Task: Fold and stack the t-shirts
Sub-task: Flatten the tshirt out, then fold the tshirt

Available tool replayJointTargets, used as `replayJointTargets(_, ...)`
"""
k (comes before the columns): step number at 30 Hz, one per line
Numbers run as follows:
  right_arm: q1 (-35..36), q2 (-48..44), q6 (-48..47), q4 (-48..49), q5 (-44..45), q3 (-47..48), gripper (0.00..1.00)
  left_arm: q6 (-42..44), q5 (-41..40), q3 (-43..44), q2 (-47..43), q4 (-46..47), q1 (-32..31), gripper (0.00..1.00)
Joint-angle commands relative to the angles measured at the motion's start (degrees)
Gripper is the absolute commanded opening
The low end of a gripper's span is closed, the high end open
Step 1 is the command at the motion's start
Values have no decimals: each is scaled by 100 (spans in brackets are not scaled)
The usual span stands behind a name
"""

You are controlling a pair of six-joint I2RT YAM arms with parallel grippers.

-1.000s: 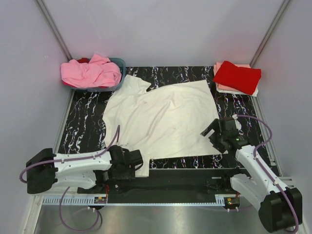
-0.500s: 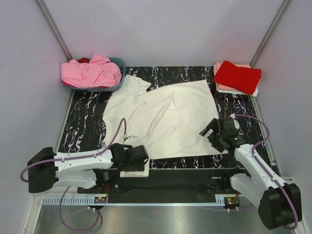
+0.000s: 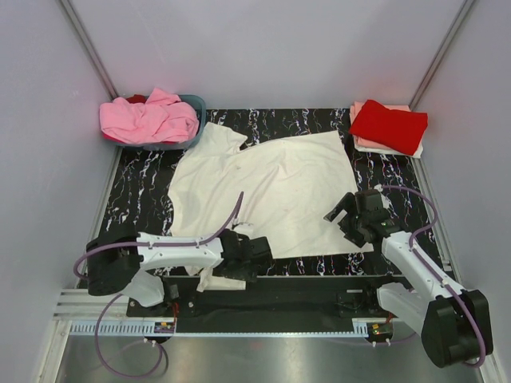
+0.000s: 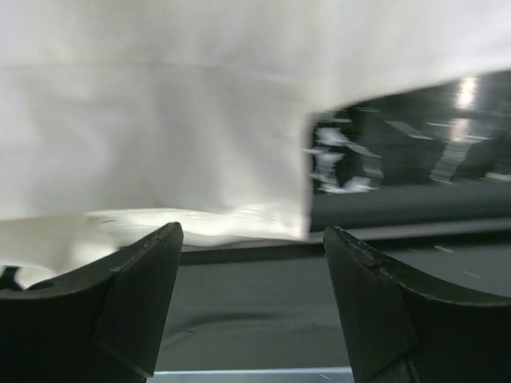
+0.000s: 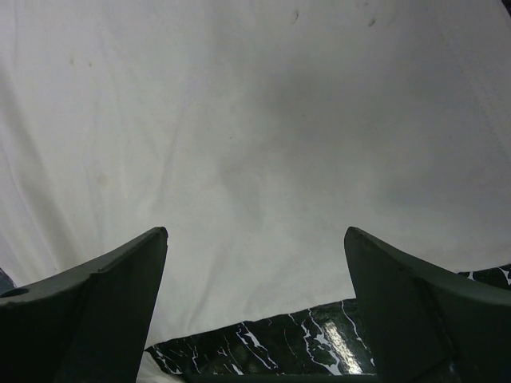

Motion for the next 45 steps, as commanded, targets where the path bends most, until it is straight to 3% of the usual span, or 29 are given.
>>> replayJointTargets(1,-58,87,-83,327,-151,-41,100,243,-229,523,65,-74,-99,77)
replayJointTargets(9,-119,149,-135,398,-249,-58,100,182,166,418,381,295,-239,75)
replayJointTargets(13,-154,228,-153,451,-302,-67,100,156,395,470,847,322,-283,66)
replayJointTargets(19,-216,272,-179,468,-381,-76,100,-2,554,549,1357,102,-441,60)
replayJointTargets(22,-260,229,-179,399,-329,-32,100,6,527,619,1480,59,-450,45)
replayJointTargets(23,-277,194,-188,242,-285,3,100,6,484,628,1524,41,-467,29)
replayJointTargets(27,-339,-209,119,-865,723,380,100,33,361,751,1481,-213,-476,3)
replayJointTargets(28,-365,-333,189,-1068,866,416,100,24,299,786,1446,-327,-476,1)
replayJointTargets(34,-831,-1266,436,-1665,972,232,100,-46,-53,787,761,-961,-354,1)
replayJointTargets(45,-1560,-547,1279,-2195,1271,65,97,-20,26,366,-162,-585,77,2)
